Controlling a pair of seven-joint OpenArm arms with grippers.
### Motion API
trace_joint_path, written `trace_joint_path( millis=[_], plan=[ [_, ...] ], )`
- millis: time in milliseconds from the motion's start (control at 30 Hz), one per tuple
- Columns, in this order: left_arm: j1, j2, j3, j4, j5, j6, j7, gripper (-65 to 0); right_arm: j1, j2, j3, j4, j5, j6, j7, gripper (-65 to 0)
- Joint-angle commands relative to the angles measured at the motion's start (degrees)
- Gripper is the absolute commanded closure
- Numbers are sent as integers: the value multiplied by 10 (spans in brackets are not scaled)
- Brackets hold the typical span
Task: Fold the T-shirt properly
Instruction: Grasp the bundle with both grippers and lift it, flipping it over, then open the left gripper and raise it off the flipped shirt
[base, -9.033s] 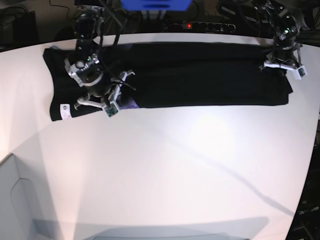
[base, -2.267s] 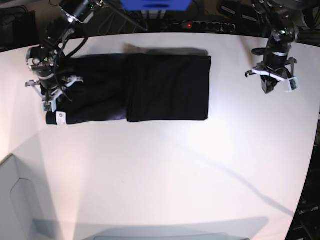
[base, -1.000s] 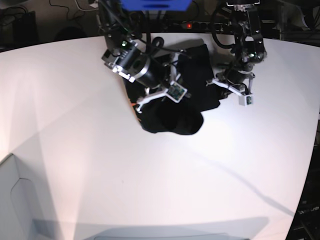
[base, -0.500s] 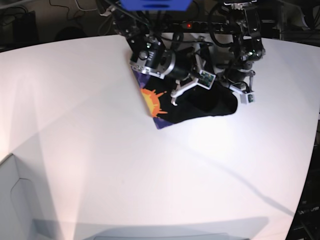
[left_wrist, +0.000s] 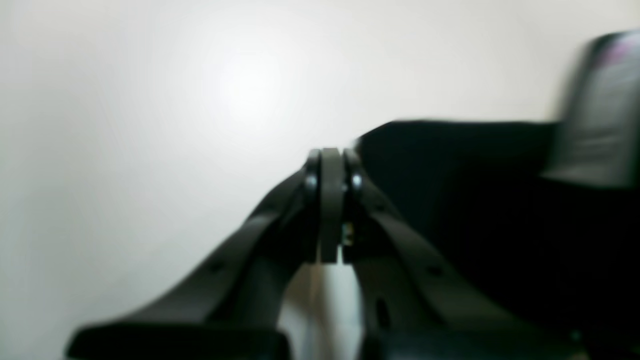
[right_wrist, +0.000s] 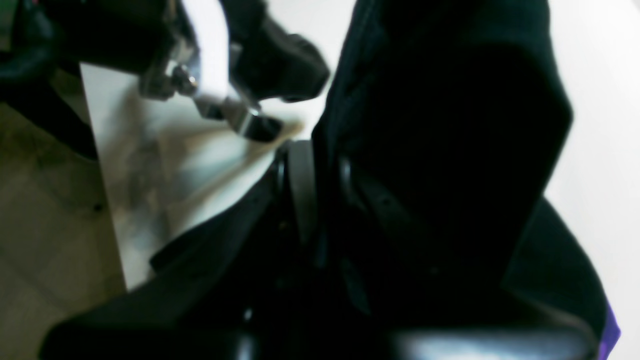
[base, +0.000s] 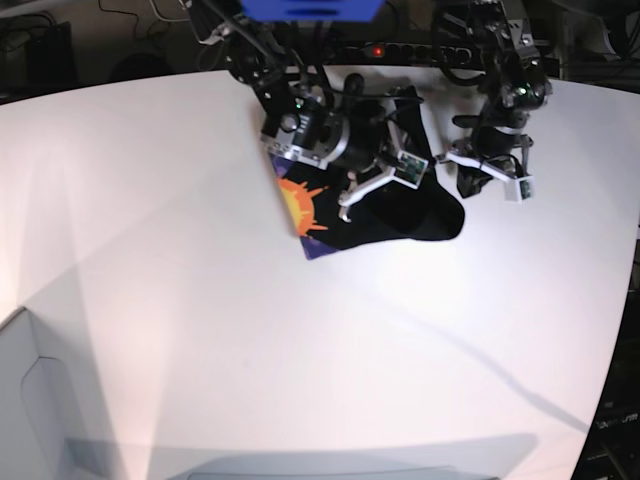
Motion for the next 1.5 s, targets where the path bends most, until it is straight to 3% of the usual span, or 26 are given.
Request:
trace_joint_path(
  millis=[0,133,367,967,1200,1467],
  plan=[
    [3,-3,-3,8,-1,0,-8,-5,11,-8,-3,7,12,-5,16,0],
    [2,-3,-2,6,-1,0,-8,-33,16,-8,-3,-4,12,-5,16,0],
    [4,2,-2,18,-1,0,-8,-264,18,-8,-3,-5,12,-5,16,0],
    [19,3,-3,85,-2,3,-8,-283,19,-8,-3,-5,12,-5,16,0],
    [20,2,-3,85,-2,-1,-8,-513,27,-8,-3,-5,11,-5,15,0],
    [20,3,-3,112,-3,2,-14,-495,35,-8,-3,-5,11,-5,15,0]
  ],
)
